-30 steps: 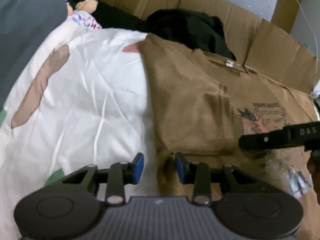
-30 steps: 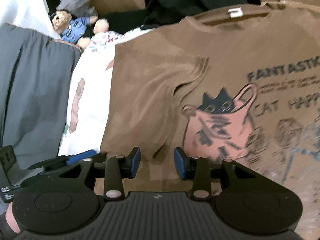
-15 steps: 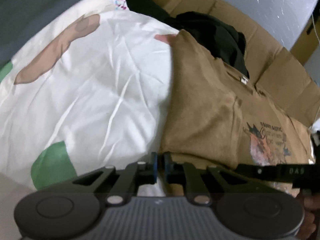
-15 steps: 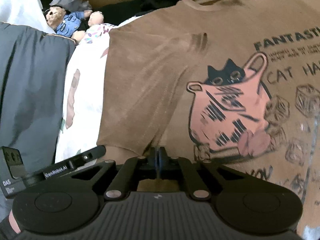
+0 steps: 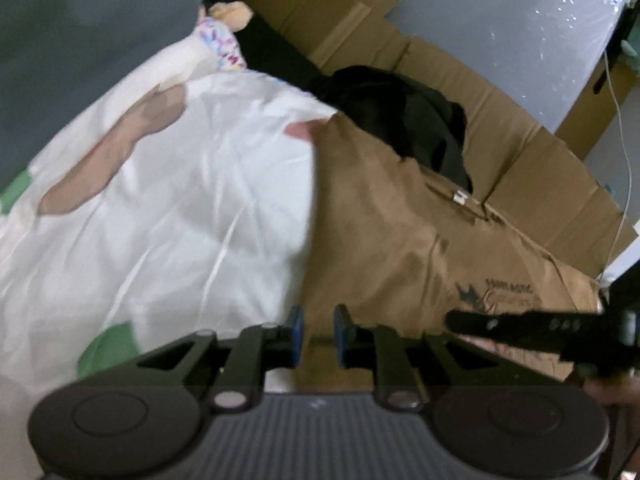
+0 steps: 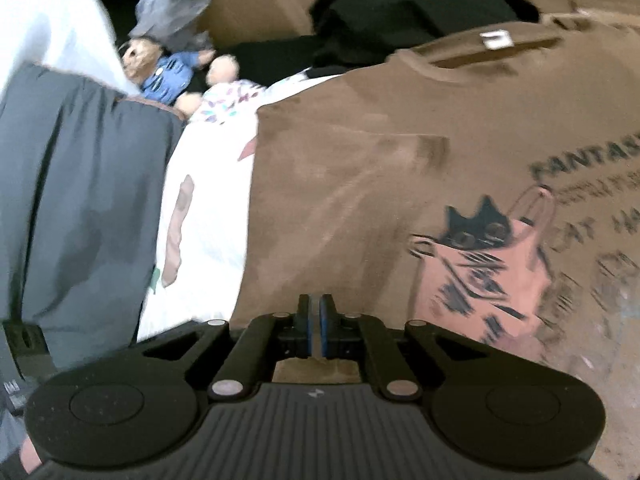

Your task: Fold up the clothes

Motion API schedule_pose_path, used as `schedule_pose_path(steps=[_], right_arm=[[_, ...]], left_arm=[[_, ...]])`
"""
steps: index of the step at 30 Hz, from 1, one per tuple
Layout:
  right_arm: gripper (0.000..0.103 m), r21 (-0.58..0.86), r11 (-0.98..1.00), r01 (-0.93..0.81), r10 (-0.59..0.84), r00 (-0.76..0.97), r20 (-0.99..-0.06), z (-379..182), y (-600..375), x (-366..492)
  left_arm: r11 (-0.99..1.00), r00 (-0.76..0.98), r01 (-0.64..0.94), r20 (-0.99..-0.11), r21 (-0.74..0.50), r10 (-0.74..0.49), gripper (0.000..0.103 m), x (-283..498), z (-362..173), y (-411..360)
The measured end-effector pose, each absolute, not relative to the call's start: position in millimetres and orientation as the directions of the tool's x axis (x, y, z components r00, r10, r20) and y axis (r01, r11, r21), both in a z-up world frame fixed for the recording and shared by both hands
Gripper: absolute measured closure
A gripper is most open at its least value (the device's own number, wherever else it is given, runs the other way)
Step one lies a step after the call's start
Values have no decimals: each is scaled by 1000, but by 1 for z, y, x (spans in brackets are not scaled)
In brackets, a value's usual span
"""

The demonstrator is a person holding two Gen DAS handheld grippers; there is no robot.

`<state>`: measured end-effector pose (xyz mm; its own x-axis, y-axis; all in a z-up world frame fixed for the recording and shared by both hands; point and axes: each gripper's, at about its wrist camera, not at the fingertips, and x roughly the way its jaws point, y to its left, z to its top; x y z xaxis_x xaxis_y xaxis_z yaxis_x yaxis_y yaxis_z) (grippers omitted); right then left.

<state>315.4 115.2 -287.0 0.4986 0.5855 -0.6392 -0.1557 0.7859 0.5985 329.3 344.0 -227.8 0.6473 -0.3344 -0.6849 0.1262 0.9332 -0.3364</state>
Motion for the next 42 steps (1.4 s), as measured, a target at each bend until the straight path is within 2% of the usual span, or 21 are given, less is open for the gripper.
schedule_pose_path(steps=[5, 12, 17, 20, 21, 23, 25, 30, 32, 35, 42], right_arm=[[98, 573, 799, -183, 581, 482, -656, -294, 129, 321], [99, 530, 830, -176, 547, 446, -709, -318, 137, 308], [98, 524, 839, -149, 533, 423, -733, -310, 138, 309], [95, 537, 831, -143, 543, 412, -731, -300, 132, 309], [93, 525, 837, -153, 536, 423, -731, -290, 125, 306], [91, 510, 845, -160, 525, 430, -735, -281, 118, 303], [88, 493, 853, -172, 514, 439, -737, -261, 104, 296], [66, 440, 874, -206, 482, 480, -733, -208, 72, 285], [63, 419, 882, -217, 469, 500, -728, -187, 59, 281], [59, 373, 898, -234, 439, 538, -720, -146, 36, 269], [33, 325, 921, -212, 383, 631, -674, -71, -27, 246]], left_arm=[[926, 637, 148, -682, -347, -358, 87, 347, -239, 329], [926, 562, 161, -740, -341, -370, 88, 341, -266, 326], [934, 547, 139, -761, -328, -349, 89, 337, -259, 326], [937, 536, 144, -771, -317, -343, 73, 332, -248, 321], [939, 537, 145, -772, -311, -339, 64, 329, -241, 319], [945, 546, 152, -772, -291, -325, 59, 324, -228, 315], [947, 558, 154, -766, -283, -319, 58, 319, -207, 314], [937, 562, 199, -750, -285, -348, 47, 313, -146, 310], [937, 573, 222, -741, -269, -349, 43, 312, -115, 308], [934, 587, 245, -727, -259, -356, 42, 314, -74, 306], [920, 619, 355, -696, -166, -364, 37, 332, 66, 292]])
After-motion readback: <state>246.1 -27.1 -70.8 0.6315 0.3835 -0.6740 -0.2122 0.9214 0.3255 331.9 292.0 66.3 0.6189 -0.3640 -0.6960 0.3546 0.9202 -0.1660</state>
